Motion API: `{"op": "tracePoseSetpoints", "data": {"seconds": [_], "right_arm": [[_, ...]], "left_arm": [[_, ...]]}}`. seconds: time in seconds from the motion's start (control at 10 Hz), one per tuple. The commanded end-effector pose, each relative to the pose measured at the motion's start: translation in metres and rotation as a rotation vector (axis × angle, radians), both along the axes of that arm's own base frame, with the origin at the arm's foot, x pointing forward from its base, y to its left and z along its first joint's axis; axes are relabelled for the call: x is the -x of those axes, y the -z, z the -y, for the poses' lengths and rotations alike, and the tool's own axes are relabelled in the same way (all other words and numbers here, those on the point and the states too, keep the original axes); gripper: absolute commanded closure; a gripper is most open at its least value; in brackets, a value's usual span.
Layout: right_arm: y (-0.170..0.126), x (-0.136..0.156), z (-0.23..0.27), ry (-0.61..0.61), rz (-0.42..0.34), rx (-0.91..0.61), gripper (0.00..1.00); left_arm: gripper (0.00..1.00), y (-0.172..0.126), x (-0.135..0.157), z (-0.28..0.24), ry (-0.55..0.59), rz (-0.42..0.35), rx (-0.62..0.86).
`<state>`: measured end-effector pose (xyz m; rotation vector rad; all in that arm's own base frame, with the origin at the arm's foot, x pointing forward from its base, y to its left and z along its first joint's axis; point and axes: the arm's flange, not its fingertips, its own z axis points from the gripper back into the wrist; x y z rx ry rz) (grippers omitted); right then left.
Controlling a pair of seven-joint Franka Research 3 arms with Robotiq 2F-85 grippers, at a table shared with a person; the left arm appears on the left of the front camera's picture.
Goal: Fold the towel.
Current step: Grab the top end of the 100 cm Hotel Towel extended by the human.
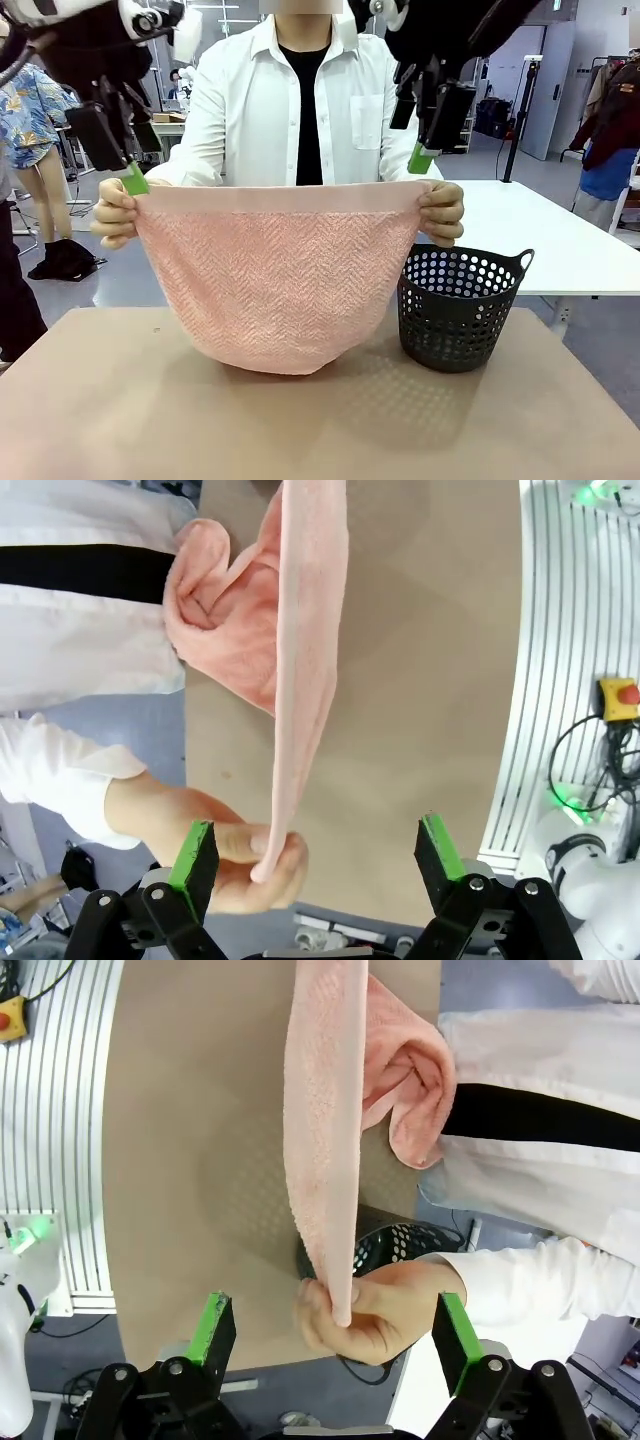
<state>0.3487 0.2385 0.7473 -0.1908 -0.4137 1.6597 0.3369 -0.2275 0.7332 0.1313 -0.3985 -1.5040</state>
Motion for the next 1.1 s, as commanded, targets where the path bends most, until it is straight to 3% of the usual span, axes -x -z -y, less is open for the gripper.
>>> {"op": "tracePoseSetpoints", "data": {"seconds": [0.0,0.2,0.9,1.0], "right_arm": [[0.001,-0.011,-0.013,0.037,0.011,0.017,0.00],[0.012,-0.024,-0.021,0.057,0.001,0.025,0.00],[0.076,-0.050,-0.050,0.039,-0.148,0.050,0.00],[0.083,-0.050,-0.052,0.046,-0.157,0.064,0.00]], "left_arm": [[0.00,0.001,-0.011,0.013,-0.014,0.003,-0.015],[0.00,0.010,-0.020,0.018,-0.012,0.003,-0.036],[0.00,0.035,-0.059,0.010,-0.001,-0.067,-0.035],[0.32,0.036,-0.061,0.010,-0.004,-0.071,-0.037]]}}
